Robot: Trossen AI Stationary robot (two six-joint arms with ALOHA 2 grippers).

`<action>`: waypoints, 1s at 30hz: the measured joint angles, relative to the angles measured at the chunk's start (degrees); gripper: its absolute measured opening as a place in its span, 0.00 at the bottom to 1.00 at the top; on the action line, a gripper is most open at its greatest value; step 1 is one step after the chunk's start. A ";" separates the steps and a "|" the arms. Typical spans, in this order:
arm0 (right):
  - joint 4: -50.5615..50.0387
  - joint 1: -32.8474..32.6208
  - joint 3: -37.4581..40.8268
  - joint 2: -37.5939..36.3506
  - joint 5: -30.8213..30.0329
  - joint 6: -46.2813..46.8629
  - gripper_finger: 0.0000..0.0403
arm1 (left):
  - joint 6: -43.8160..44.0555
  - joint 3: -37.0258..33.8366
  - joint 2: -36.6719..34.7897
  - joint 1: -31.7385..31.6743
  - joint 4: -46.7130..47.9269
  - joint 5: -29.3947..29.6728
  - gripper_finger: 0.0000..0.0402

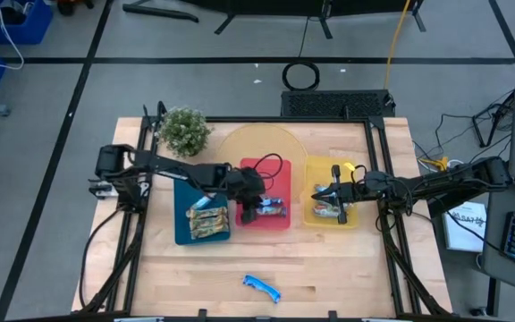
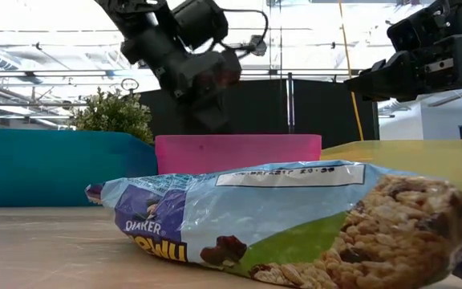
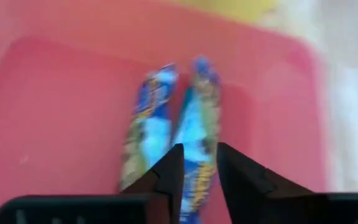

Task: Pick and place Granola Bars by type
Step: Put the blue granola bar into the red bin

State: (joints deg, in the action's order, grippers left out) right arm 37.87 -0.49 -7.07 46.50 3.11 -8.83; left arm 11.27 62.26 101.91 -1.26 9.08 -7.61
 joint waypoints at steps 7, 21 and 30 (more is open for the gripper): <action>-0.66 0.02 0.00 0.00 0.02 0.58 0.00 | -13.45 -2.50 -15.62 2.80 4.28 -2.61 0.31; -1.32 0.00 0.00 0.02 -1.16 0.60 0.00 | -1.78 -48.26 -64.67 9.74 -26.58 6.79 0.02; -1.23 0.02 0.00 0.02 -5.91 2.45 0.00 | -8.09 -59.85 -74.70 13.15 -36.43 13.71 0.01</action>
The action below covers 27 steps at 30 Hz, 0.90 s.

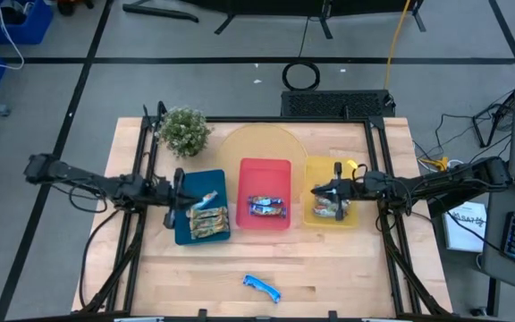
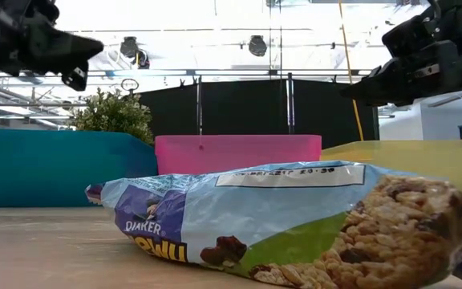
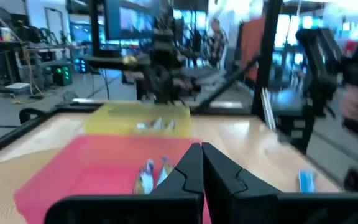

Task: Pick and place Granola Bars by type
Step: Put the blue granola bar into the red bin

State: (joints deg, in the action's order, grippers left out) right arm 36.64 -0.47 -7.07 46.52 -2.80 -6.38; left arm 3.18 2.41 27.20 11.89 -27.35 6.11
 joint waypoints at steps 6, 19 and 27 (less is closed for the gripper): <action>0.01 0.00 0.00 0.00 -2.06 -0.12 0.00 | -5.63 -1.54 0.17 1.40 -2.05 5.81 0.01; -17.39 -19.99 -17.74 14.53 -26.84 10.09 0.00 | -3.89 -1.50 0.15 1.39 0.85 7.04 0.07; -28.69 -32.23 -46.42 40.67 -37.42 20.24 0.01 | 0.02 -1.50 0.17 1.39 4.51 7.04 0.07</action>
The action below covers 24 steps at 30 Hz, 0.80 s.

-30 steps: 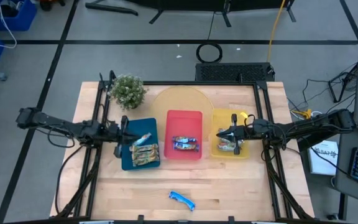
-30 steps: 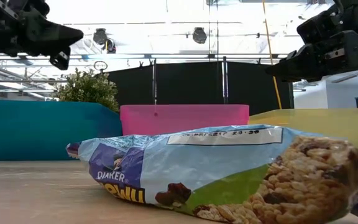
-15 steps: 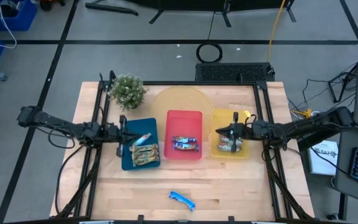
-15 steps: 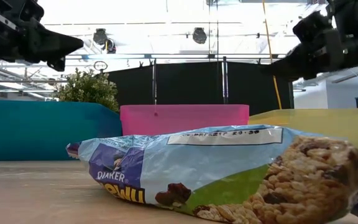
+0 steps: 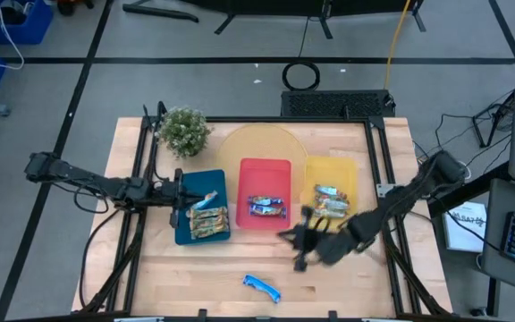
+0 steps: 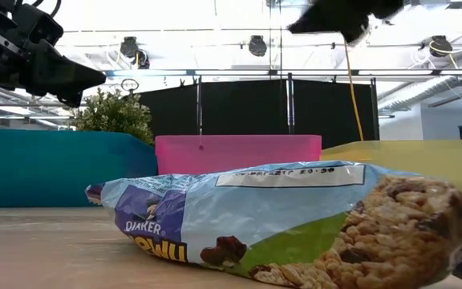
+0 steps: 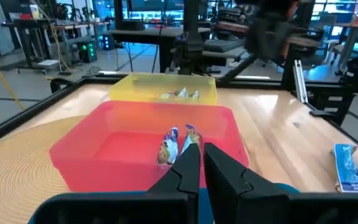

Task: Pick and place Granola Bars by type
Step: Put the blue granola bar into the red bin

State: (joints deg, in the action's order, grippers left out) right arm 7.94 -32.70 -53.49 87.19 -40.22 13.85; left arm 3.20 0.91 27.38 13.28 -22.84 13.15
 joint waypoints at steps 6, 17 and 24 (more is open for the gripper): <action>-8.61 -3.45 -17.74 17.30 1.33 4.08 0.21 | 2.48 0.00 -0.02 0.00 0.01 -0.07 0.08; -10.79 -6.39 -31.56 34.20 1.36 10.98 0.68 | 3.17 0.00 -0.02 0.00 1.60 -0.25 0.08; -17.73 -8.10 -36.88 39.34 1.37 20.11 0.69 | 3.22 0.00 0.00 0.04 1.78 -1.48 0.08</action>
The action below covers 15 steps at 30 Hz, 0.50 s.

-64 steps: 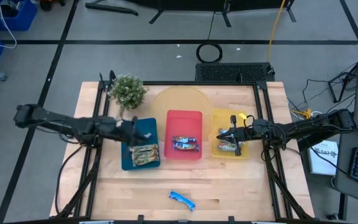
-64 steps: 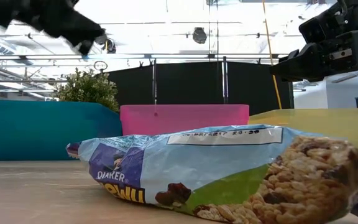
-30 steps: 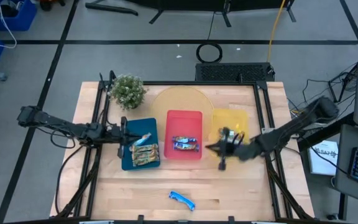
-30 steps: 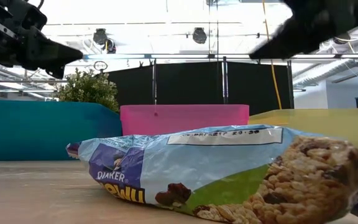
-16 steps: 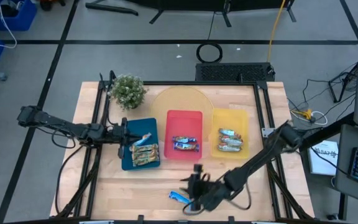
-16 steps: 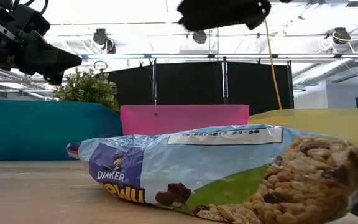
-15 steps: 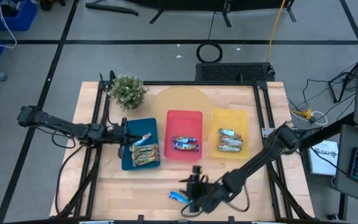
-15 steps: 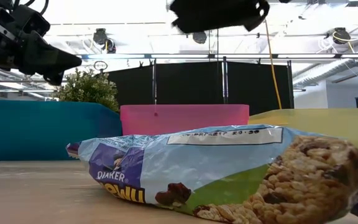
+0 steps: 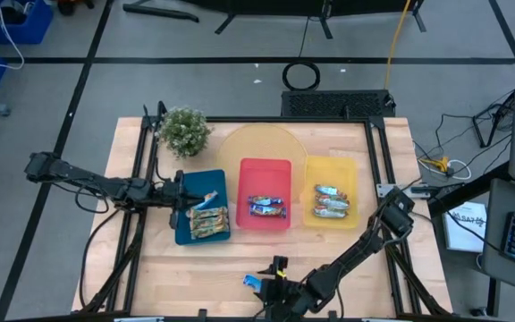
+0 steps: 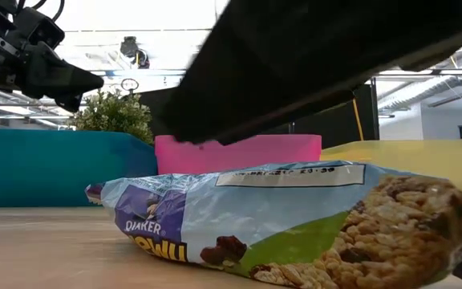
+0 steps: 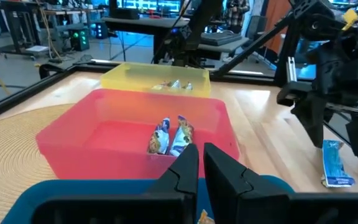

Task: Pick and place Granola Bars by type
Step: Put the blue granola bar into the red bin

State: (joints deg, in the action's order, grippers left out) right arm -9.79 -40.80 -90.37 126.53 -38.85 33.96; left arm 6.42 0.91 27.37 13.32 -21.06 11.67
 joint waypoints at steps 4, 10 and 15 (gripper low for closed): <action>-3.92 -0.69 -1.99 1.42 0.14 3.86 0.67 | 0.02 0.02 -0.02 0.00 0.20 -0.12 0.08; -13.67 -0.53 -2.01 2.61 6.96 9.30 0.62 | 0.13 0.02 0.00 0.00 0.42 -0.21 0.08; -14.45 -0.53 -1.45 2.23 5.89 6.52 0.56 | 0.11 0.02 -0.02 0.00 0.47 -0.23 0.08</action>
State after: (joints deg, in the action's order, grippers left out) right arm -24.24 -41.34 -91.82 128.76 -32.96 40.49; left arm 6.52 0.93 27.35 13.32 -20.59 11.44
